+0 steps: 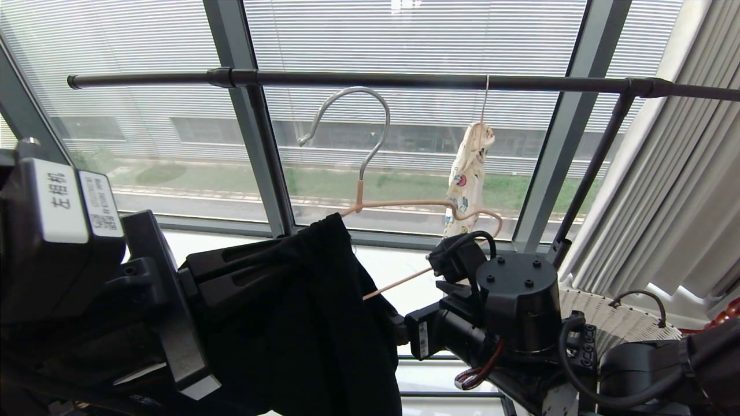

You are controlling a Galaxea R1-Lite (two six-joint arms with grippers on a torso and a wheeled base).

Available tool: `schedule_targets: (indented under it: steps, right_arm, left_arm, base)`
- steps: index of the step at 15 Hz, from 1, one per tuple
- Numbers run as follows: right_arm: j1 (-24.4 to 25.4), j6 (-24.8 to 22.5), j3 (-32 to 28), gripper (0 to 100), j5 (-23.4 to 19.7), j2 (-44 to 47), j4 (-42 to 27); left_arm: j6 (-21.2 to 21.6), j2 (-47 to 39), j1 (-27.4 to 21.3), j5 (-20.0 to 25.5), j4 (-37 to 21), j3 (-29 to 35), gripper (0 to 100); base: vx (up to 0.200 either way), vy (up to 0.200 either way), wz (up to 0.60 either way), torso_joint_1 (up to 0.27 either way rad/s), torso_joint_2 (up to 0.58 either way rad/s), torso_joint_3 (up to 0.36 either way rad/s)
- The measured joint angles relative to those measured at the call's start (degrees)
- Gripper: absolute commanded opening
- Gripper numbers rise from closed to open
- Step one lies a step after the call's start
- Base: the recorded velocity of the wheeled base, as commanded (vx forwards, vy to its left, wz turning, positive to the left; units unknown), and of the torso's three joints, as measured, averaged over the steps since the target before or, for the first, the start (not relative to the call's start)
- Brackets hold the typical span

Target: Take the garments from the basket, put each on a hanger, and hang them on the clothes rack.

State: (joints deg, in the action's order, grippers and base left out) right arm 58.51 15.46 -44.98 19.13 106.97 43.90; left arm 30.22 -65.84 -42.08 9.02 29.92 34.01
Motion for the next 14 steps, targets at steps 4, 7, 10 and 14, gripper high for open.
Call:
schedule_targets:
  steps: [4, 7, 10, 14]
  right_arm:
    - [-3.3, -4.4, 0.2, 100, 3.4, 1.1, 0.0]
    - [-7.5, -7.9, 0.6, 100, 4.5, 1.0, 0.0]
    - [-9.8, -8.3, 0.7, 100, 6.1, 0.3, 0.0]
    - [-12.5, -8.4, 0.7, 100, 6.0, -1.4, 0.0]
  left_arm:
    - [0.0, 0.0, -0.3, -0.3, 0.0, 0.5, 0]
    - [-0.1, 0.0, -0.1, -1.6, 0.0, 0.5, 0]
    - [-0.1, 0.0, 1.0, -1.6, 0.0, 0.2, 0]
    - [-0.1, 0.0, 2.8, -1.5, 0.0, -0.3, 0]
  base:
    - [0.0, 0.0, 0.0, 0.0, 0.0, 0.0]
    - [0.0, 0.0, 0.0, 0.0, 0.0, 0.0]
    - [0.0, 0.0, 0.0, 0.0, 0.0, 0.0]
    - [0.0, 0.0, 0.0, 0.0, 0.0, 0.0]
